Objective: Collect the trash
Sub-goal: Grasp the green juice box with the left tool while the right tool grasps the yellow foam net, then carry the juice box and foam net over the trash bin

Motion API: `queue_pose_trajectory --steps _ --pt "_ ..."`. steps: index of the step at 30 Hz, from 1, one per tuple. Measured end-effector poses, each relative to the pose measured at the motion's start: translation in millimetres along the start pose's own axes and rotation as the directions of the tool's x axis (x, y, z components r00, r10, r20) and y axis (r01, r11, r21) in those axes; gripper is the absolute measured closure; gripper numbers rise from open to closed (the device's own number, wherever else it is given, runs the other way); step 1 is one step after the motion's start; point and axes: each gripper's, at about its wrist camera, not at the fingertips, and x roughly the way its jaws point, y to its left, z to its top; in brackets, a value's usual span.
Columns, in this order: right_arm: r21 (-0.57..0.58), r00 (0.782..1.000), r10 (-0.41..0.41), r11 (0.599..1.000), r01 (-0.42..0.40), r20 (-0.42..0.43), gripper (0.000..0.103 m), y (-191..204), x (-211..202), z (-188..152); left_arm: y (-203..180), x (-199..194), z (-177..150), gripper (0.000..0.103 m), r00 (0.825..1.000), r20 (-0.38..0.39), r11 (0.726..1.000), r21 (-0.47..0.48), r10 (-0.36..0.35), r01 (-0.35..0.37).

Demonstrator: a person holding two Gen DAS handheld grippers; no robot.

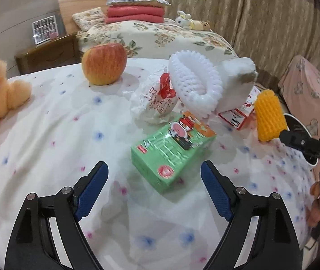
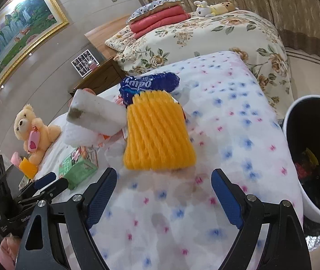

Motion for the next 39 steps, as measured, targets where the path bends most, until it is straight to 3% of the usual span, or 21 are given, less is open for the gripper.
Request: queue_pose_trajectory --steps 8,10,11,12,14,17,27,39 --pt "0.014 1.000 -0.001 1.000 0.001 0.001 0.016 -3 14 8 -3 19 9 0.013 0.997 -0.041 0.996 0.063 -0.063 0.066" --pt "0.013 1.000 0.003 1.000 -0.003 0.004 0.019 -3 17 9 -7 16 9 0.020 0.996 -0.024 0.993 0.081 -0.084 0.085" --pt "0.010 1.000 0.003 1.000 -0.003 0.005 0.029 -3 17 9 -10 14 7 0.026 0.996 -0.018 0.992 0.096 -0.083 0.084" --pt "0.008 1.000 0.001 1.000 -0.001 0.003 0.036 -3 18 9 -12 14 6 0.041 0.997 -0.023 0.991 0.107 -0.079 0.081" --pt "0.008 1.000 -0.001 1.000 0.001 0.000 0.050 -3 18 8 -16 12 2 0.042 0.997 -0.026 0.990 0.121 -0.072 0.075" --pt "0.001 1.000 0.008 1.000 -0.008 0.003 0.059 -2 14 5 -20 2 -4 0.043 0.997 -0.005 0.990 0.117 -0.081 0.081" --pt "0.002 0.999 0.030 1.000 -0.030 0.017 0.064 -8 -10 -10 -58 -24 -38 0.043 0.988 -0.004 0.987 0.045 -0.157 0.157" --pt "0.058 0.998 -0.008 0.998 0.004 0.064 0.065 -40 -48 -22 -110 -27 -34 0.043 0.974 -0.003 0.973 0.054 -0.225 0.225"
